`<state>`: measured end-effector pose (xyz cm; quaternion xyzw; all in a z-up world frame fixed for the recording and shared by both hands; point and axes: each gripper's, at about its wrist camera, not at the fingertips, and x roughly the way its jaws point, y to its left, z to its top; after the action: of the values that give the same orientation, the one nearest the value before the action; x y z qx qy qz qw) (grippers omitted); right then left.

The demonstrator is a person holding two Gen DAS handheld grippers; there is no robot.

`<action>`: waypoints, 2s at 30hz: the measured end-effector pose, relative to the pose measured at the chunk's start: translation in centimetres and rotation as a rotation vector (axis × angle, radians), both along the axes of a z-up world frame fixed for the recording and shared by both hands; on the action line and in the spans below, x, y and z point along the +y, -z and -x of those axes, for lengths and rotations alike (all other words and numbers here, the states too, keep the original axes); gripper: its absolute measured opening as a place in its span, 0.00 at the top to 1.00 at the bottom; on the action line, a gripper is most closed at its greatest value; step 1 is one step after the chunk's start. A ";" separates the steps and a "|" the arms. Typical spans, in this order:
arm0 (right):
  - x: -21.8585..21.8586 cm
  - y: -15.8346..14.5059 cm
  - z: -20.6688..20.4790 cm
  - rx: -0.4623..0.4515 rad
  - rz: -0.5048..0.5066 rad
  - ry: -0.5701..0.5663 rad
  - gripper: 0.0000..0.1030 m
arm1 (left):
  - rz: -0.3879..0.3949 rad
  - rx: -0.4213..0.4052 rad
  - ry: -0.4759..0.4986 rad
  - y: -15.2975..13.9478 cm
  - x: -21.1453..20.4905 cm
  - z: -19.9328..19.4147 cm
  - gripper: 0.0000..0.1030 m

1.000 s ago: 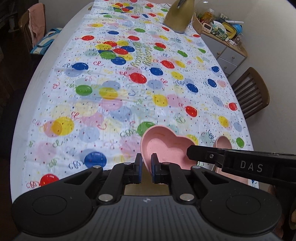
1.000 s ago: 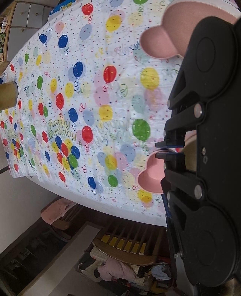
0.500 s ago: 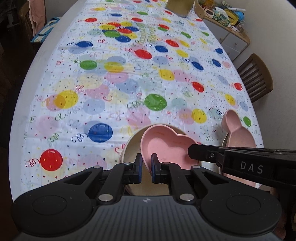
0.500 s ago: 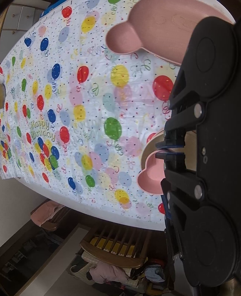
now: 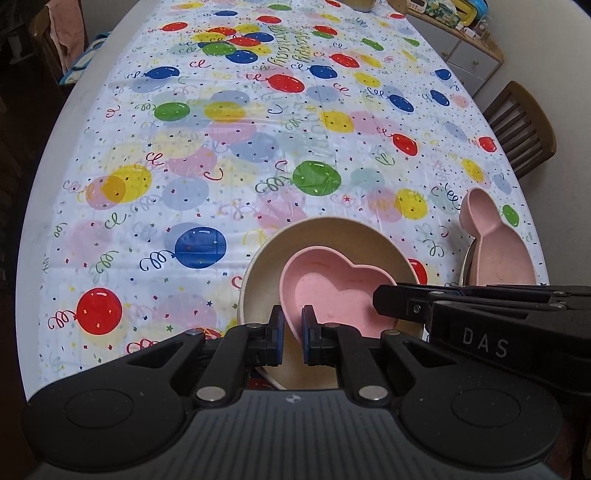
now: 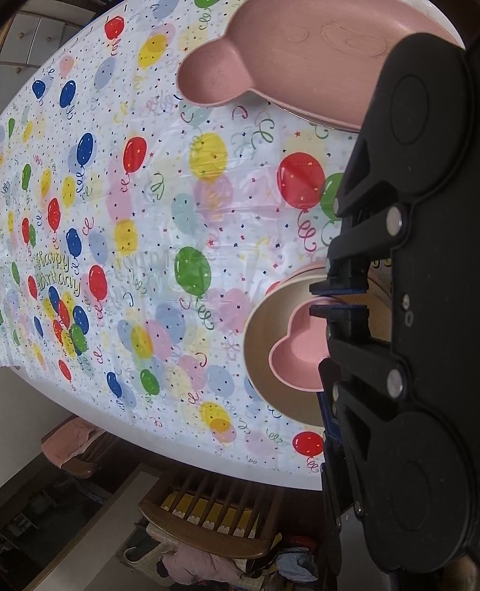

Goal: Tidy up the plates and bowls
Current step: 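Lower the heart dish into the cream bowl and open both grippers, then close both grippers on the cream bowl rim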

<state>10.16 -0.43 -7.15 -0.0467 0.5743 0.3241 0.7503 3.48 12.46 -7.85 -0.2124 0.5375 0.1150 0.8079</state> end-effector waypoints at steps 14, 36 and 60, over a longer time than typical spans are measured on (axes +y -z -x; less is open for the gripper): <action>0.2 -0.1 -0.1 0.017 0.003 0.000 0.89 | 0.015 0.007 -0.009 0.0 0.3 0.0 0.91; -0.9 -2.7 0.7 -0.003 -0.048 -0.023 0.65 | 0.020 -0.050 0.024 -2.5 0.6 1.6 0.91; -4.4 -5.7 2.0 -0.128 -0.125 0.028 0.24 | -0.023 -0.148 0.025 -4.8 1.5 3.6 0.30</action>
<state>8.15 -4.85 -1.48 -0.0125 0.5044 0.3448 0.7915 -0.09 13.96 -3.03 -0.2042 0.4778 0.0949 0.8491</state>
